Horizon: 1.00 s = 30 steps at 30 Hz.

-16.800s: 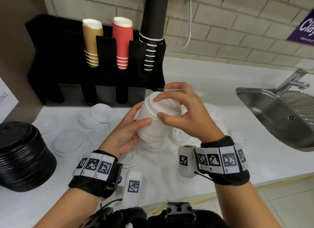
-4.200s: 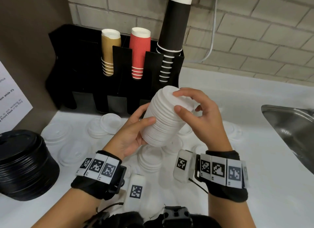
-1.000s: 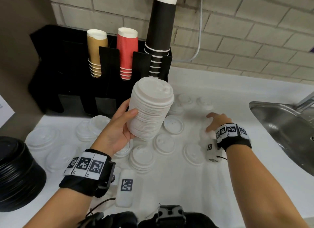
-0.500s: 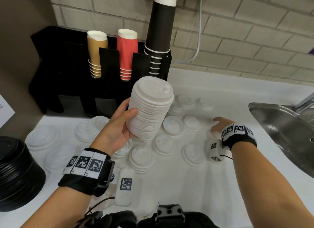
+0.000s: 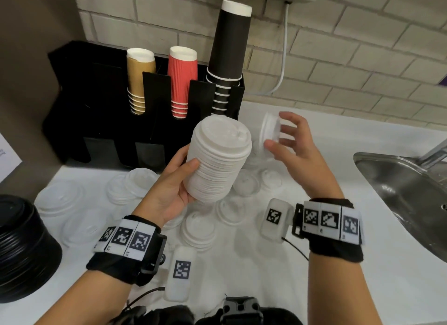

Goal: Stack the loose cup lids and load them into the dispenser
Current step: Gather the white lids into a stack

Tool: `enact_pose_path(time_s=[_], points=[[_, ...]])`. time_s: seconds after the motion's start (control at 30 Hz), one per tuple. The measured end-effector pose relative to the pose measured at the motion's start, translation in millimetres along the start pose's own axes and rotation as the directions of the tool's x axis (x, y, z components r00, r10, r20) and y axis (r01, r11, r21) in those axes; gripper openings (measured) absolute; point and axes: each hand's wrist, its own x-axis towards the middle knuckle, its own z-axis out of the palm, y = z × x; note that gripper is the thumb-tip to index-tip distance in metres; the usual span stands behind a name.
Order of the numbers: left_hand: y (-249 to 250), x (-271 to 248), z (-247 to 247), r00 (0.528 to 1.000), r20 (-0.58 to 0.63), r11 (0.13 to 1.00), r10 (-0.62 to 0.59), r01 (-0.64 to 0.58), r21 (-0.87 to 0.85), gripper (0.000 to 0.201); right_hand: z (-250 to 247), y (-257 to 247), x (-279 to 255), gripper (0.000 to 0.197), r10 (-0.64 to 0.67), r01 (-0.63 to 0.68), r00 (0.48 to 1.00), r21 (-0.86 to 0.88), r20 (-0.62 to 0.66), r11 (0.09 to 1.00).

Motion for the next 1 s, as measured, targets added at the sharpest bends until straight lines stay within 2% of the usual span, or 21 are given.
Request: enact_pose_path(time_s=[0.13,0.23,0.33,0.43,0.53,0.6,0.87,1.0], points=[[-0.2,-2.1,1.0,0.999,-0.032,1.000,-0.004,0.004,0.004,0.090,22.9,-28.8,-17.4,0.052,-0.177,0.176,0.984,0.102,0.003,0.979],[-0.2,-3.8,2.1,0.998,-0.055,1.000,-0.003,0.003,0.012,0.082,31.2,-37.5,-21.2,0.048,-0.237,0.236,0.971,0.047,0.015,0.971],[-0.1,-6.3,3.9,0.999,-0.048,1.000,-0.015,0.016,0.015,0.071,34.0,-41.0,-19.6,0.039,-0.248,0.249,0.967,-0.008,0.052,0.969],[-1.2,-7.6,6.3,0.999,-0.023,0.998,-0.031,0.032,0.054,0.085,35.8,-44.1,-18.2,0.033,-0.249,0.252,0.964,-0.021,0.091,0.967],[-2.7,-9.0,7.7,0.999,-0.008,0.998,-0.033,0.033,0.061,0.070,36.8,-46.6,-17.8,0.029,-0.243,0.249,0.963,-0.042,0.119,0.968],[-3.2,-10.0,8.6,0.999,-0.009,0.998,-0.032,0.032,0.052,0.067,36.9,-48.1,-18.1,0.029,-0.240,0.250,0.962,-0.068,0.128,0.966],[-4.5,-12.0,11.1,0.999,-0.033,0.999,-0.027,0.028,0.023,0.073,37.7,-49.2,-20.8,0.029,-0.296,0.312,0.944,-0.106,0.142,0.944],[-4.6,-11.0,10.6,0.999,-0.034,1.000,-0.023,0.023,0.015,0.093,35.2,-46.5,-17.5,0.034,-0.328,0.344,0.933,-0.099,0.151,0.934]])
